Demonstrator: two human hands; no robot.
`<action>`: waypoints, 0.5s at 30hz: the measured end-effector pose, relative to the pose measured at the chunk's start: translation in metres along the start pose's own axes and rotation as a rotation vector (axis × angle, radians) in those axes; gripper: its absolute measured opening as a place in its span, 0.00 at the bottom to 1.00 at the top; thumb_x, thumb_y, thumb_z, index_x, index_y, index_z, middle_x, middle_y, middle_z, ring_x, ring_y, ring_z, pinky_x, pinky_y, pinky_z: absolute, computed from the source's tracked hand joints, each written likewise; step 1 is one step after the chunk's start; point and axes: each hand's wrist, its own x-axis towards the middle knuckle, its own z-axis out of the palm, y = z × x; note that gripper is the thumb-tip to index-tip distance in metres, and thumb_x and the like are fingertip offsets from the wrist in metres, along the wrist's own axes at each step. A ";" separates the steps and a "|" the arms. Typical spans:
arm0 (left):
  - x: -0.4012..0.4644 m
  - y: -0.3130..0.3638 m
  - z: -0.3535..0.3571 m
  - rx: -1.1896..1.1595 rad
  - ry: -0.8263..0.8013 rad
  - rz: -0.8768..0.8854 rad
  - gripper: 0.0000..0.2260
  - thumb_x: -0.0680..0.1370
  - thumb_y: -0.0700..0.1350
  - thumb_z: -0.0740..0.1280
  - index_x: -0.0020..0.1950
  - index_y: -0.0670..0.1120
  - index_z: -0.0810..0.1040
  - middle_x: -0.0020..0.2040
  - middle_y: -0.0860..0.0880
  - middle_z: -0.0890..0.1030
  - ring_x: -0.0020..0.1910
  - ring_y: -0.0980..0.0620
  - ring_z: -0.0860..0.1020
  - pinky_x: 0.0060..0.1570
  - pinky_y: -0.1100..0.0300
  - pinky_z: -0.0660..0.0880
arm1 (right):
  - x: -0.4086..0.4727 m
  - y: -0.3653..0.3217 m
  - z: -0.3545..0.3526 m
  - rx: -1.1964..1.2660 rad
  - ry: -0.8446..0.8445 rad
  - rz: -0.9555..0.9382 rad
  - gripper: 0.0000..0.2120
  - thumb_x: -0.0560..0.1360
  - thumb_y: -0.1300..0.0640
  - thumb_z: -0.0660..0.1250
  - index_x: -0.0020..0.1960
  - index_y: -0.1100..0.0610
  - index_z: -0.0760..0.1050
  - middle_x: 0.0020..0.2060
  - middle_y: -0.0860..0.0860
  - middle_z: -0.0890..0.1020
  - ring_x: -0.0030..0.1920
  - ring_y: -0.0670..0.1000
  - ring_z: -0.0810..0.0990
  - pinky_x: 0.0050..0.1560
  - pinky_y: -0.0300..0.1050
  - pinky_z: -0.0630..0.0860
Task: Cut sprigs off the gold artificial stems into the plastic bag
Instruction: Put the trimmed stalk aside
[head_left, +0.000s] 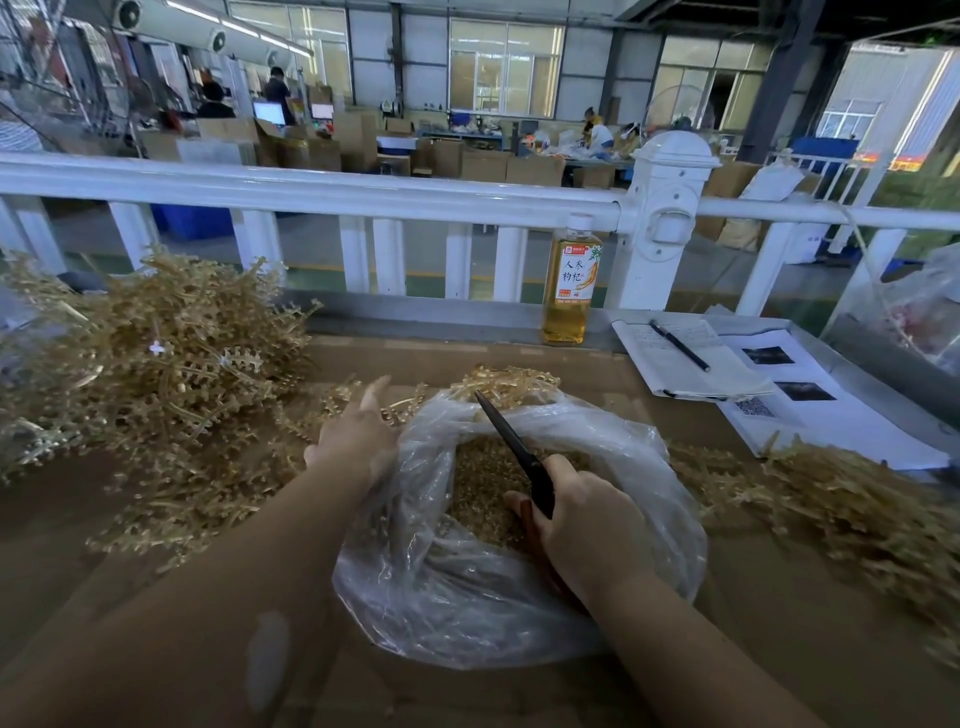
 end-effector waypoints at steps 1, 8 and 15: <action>-0.001 0.001 -0.001 0.046 -0.022 0.010 0.28 0.80 0.44 0.56 0.75 0.65 0.50 0.72 0.48 0.68 0.67 0.42 0.68 0.64 0.42 0.64 | 0.000 0.000 0.000 -0.002 -0.001 -0.002 0.18 0.77 0.37 0.58 0.57 0.50 0.71 0.44 0.48 0.80 0.43 0.49 0.79 0.38 0.39 0.68; 0.000 0.005 -0.002 0.178 0.032 -0.014 0.18 0.77 0.45 0.59 0.66 0.55 0.72 0.64 0.48 0.74 0.68 0.45 0.64 0.63 0.45 0.59 | -0.001 0.000 0.001 -0.003 0.002 -0.004 0.19 0.77 0.37 0.58 0.57 0.50 0.71 0.43 0.47 0.80 0.42 0.48 0.78 0.37 0.38 0.67; -0.006 0.002 -0.009 -0.111 0.305 -0.079 0.07 0.75 0.54 0.68 0.47 0.52 0.81 0.49 0.49 0.81 0.59 0.45 0.72 0.64 0.45 0.59 | 0.000 0.000 0.001 -0.019 0.000 -0.008 0.19 0.77 0.36 0.58 0.56 0.50 0.71 0.42 0.48 0.79 0.39 0.48 0.74 0.37 0.38 0.66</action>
